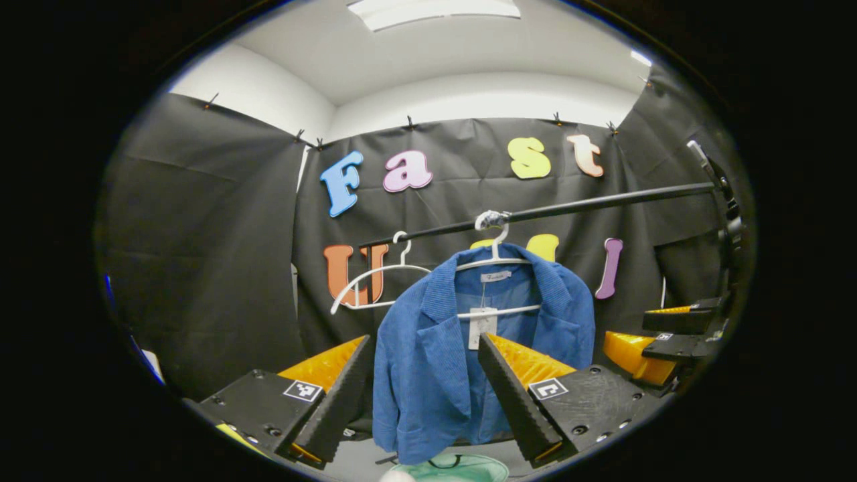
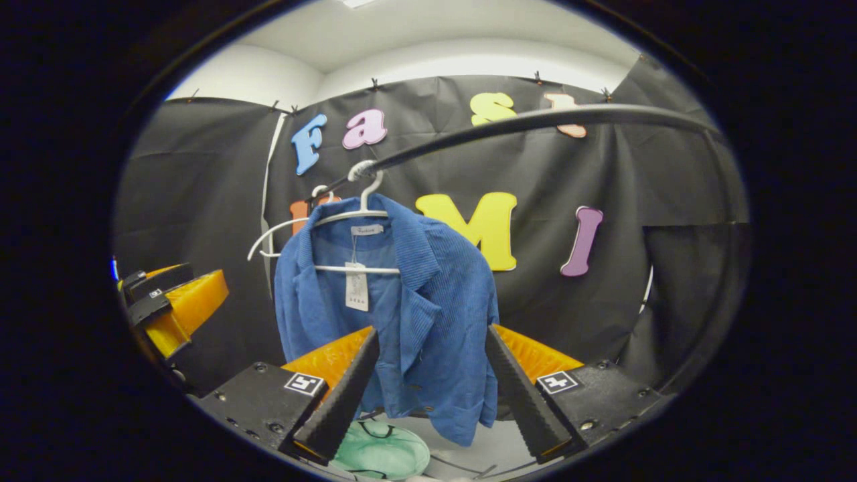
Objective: Grasp the clothes on the hanger with both hands and then place them into the laundry hamper below.
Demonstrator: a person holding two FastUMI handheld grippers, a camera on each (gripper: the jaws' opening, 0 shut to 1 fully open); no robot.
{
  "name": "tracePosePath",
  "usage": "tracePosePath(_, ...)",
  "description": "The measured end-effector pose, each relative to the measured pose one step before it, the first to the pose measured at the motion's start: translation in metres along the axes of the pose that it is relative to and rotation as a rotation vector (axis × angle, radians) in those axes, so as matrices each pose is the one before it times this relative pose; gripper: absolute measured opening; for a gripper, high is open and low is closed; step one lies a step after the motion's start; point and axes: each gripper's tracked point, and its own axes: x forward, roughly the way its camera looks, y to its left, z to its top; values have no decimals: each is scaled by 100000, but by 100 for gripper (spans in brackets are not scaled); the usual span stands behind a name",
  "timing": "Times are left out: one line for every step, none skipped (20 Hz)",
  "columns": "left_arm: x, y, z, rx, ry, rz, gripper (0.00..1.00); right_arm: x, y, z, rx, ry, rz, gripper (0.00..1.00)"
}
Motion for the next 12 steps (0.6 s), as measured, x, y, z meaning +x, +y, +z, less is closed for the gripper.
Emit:
tracePosePath(1104,-365,-525,499,541,327,100,1446,-44,-253,-238,440,693,99)
tracePosePath(1038,-245,-608,642,797,351,100,1320,-28,-219,-366,551,458,99)
tracePosePath(939,-188,-554,1003,811,696,100,1214,30,67,-45,-117,499,100)
tracePosePath(969,-104,-286,660,-223,681,100,1148,162,-219,-123,495,378,100)
tracePosePath(936,-120,-259,12,77,710,99,1045,172,70,279,-46,330,99)
tracePosePath(990,-147,-518,-166,765,514,97,1019,241,6,391,289,485,99)
tracePosePath(1082,-138,-518,145,680,524,97,982,254,-122,397,944,389,99)
tracePosePath(970,-103,-403,76,373,394,95,977,381,-78,574,418,587,100)
tracePosePath(879,-77,-392,34,426,168,96,851,358,159,182,83,654,99)
tracePosePath(693,79,-593,-267,789,368,97,750,263,-19,401,-98,868,99)
tracePosePath(624,72,-451,-21,794,683,98,665,359,3,852,374,1155,100)
tracePosePath(803,158,-279,26,431,906,98,423,226,-242,1469,666,862,100)
